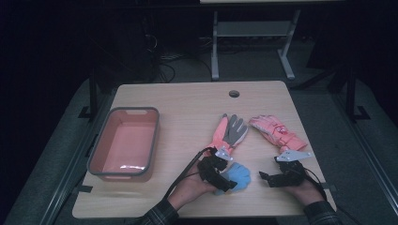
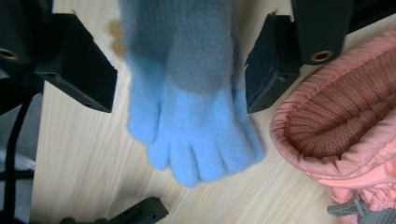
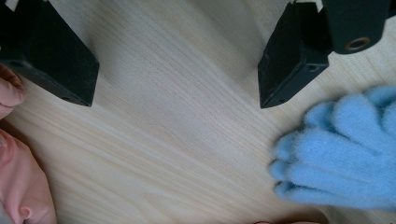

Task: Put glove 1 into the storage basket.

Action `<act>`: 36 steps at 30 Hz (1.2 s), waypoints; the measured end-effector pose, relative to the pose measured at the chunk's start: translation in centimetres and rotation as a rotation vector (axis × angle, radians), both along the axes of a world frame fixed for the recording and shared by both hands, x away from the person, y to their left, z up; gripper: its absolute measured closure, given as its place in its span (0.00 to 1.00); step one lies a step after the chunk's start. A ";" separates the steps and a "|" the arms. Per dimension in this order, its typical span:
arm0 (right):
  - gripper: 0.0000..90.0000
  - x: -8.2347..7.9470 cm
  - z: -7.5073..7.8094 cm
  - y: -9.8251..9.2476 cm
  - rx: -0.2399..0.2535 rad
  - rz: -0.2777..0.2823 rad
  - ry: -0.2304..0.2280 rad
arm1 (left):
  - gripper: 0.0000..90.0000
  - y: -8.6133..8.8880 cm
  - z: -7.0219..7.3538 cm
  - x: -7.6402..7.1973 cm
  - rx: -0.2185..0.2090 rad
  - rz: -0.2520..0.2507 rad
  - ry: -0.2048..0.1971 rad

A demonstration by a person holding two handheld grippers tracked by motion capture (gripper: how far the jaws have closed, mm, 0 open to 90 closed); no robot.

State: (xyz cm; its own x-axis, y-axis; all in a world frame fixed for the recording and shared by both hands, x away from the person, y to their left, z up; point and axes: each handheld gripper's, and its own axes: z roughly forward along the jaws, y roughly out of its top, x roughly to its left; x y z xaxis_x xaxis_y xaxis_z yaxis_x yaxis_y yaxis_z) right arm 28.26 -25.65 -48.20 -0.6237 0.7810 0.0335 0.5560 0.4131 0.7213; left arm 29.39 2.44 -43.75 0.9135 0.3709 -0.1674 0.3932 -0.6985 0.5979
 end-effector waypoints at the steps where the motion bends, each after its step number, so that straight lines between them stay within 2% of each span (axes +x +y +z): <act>1: 0.14 0.0 0.0 0.0 0.000 0.000 0.000 | 0.23 -0.1 -0.2 -0.1 -0.001 -0.002 0.000; 4: 0.14 0.0 0.0 0.0 0.000 0.000 0.000 | 0.18 -0.4 -0.7 -0.3 0.014 -0.011 -0.018; 5: 0.14 0.0 0.0 0.0 0.000 0.000 0.000 | 0.18 -0.5 -0.8 -0.3 0.027 -0.020 -0.023; 7: 0.14 0.0 0.0 0.0 0.000 0.000 0.000 | 0.17 -0.8 -1.1 -0.3 0.028 -0.019 -0.032; 9: 0.14 0.0 0.0 0.0 0.000 0.000 0.000 | 0.17 -1.0 -1.4 -0.2 0.053 -0.038 -0.041; 11: 0.14 0.0 0.0 0.0 0.000 0.000 0.000 | 0.17 -1.1 -1.7 -0.2 0.068 -0.045 -0.045; 14: 0.14 0.0 0.0 0.0 0.000 0.000 0.000 | 0.17 -1.3 -2.2 -0.3 0.065 -0.036 -0.037; 16: 0.14 0.0 0.0 0.0 0.000 0.000 0.000 | 0.17 -1.4 -2.1 -0.3 0.088 -0.055 -0.060; 18: 0.14 0.0 0.0 0.0 -0.001 0.001 -0.001 | 0.18 -1.5 -2.2 -0.6 0.088 -0.045 -0.079; 20: 0.14 0.0 0.0 0.0 0.000 0.000 0.000 | 0.23 -1.4 -2.2 -0.8 0.109 -0.050 -0.124; 21: 0.14 0.0 0.0 0.0 0.000 0.000 0.000 | 0.26 -1.4 -2.3 -0.9 0.109 -0.050 -0.130; 23: 0.14 0.0 0.0 0.0 0.000 0.001 -0.001 | 0.28 -1.3 -2.2 -0.9 0.106 -0.050 -0.128; 27: 0.14 0.0 0.0 0.0 0.001 0.000 0.000 | 0.41 -0.9 -2.0 -0.7 0.101 -0.049 -0.132; 32: 0.14 0.0 0.0 0.0 -0.001 0.000 0.000 | 0.63 -0.7 -1.8 -0.5 0.095 -0.062 -0.127; 34: 0.14 0.0 0.0 0.0 -0.001 0.000 0.000 | 0.70 -0.5 -1.7 -0.4 0.092 -0.070 -0.119; 36: 0.14 0.0 0.0 0.0 -0.001 0.000 -0.001 | 0.77 -0.4 -1.7 -0.2 0.080 -0.073 -0.092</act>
State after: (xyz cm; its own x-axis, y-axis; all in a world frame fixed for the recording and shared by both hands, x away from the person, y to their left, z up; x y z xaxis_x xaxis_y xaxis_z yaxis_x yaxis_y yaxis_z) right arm 28.25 -25.65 -48.21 -0.6241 0.7807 0.0319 0.5549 0.4141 0.7215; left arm 29.24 2.05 -45.47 0.9488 0.3113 -0.0538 0.2852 -0.7706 0.5700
